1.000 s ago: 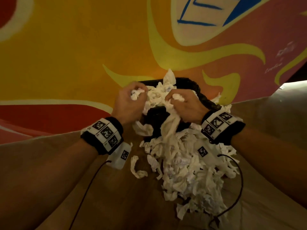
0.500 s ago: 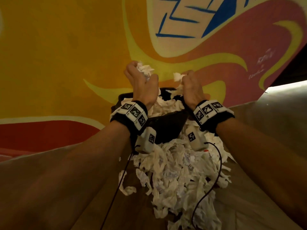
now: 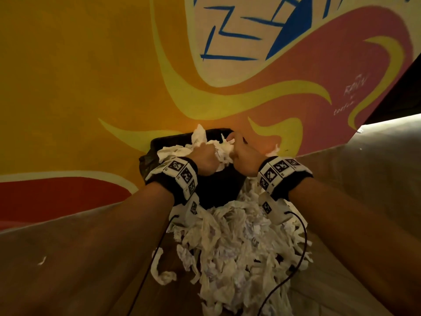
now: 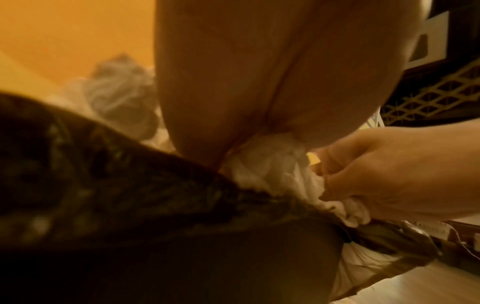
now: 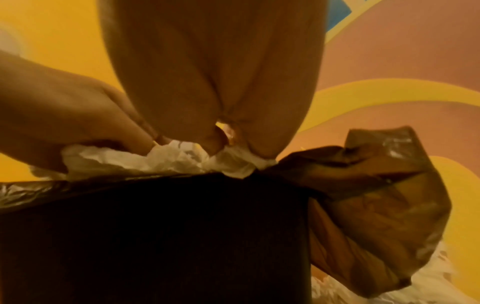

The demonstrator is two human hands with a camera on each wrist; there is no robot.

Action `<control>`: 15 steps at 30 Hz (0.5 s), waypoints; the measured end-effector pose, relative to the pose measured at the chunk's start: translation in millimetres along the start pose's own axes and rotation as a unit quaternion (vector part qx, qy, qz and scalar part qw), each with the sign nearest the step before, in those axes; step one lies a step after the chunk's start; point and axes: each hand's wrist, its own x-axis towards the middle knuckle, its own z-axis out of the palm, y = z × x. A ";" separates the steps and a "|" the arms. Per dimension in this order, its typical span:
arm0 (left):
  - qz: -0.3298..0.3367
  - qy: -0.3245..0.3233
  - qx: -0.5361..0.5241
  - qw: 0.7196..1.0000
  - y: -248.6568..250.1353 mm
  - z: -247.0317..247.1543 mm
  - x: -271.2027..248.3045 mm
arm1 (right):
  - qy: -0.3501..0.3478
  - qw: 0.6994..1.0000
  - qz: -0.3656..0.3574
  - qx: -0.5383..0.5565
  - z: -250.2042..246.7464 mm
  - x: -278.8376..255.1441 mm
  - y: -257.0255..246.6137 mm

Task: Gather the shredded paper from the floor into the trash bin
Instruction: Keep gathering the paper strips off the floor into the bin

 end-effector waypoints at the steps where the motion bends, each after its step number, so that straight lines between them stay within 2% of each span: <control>1: 0.000 0.006 0.020 1.000 0.0 -1.2 -1.3 | 0.004 1.000 0.001 -0.011 0.6 1.3 1.2; 4: 0.003 0.054 0.045 0.998 -4.9 -2.0 -1.5 | 0.022 0.998 -0.001 -0.066 2.1 4.4 1.7; 8: 0.004 0.148 -0.011 0.989 -14.2 -3.9 -4.0 | 0.104 0.984 -0.015 -0.147 10.1 3.3 3.4; 9: 0.009 0.169 -0.004 0.986 -16.2 -4.2 -4.9 | 0.100 0.985 -0.028 -0.136 14.1 1.9 2.3; 11: 0.002 0.210 0.059 0.976 -19.4 -2.7 -7.7 | 0.066 0.997 -0.023 -0.035 19.5 -1.6 -4.8; 13: -0.034 0.235 0.117 0.964 -23.0 -1.2 -11.1 | 0.048 0.998 -0.020 0.031 21.6 -3.7 -9.8; 15: -0.078 0.233 0.133 0.960 -26.0 -3.1 -13.8 | 0.023 0.999 -0.044 0.023 20.2 -5.3 -12.4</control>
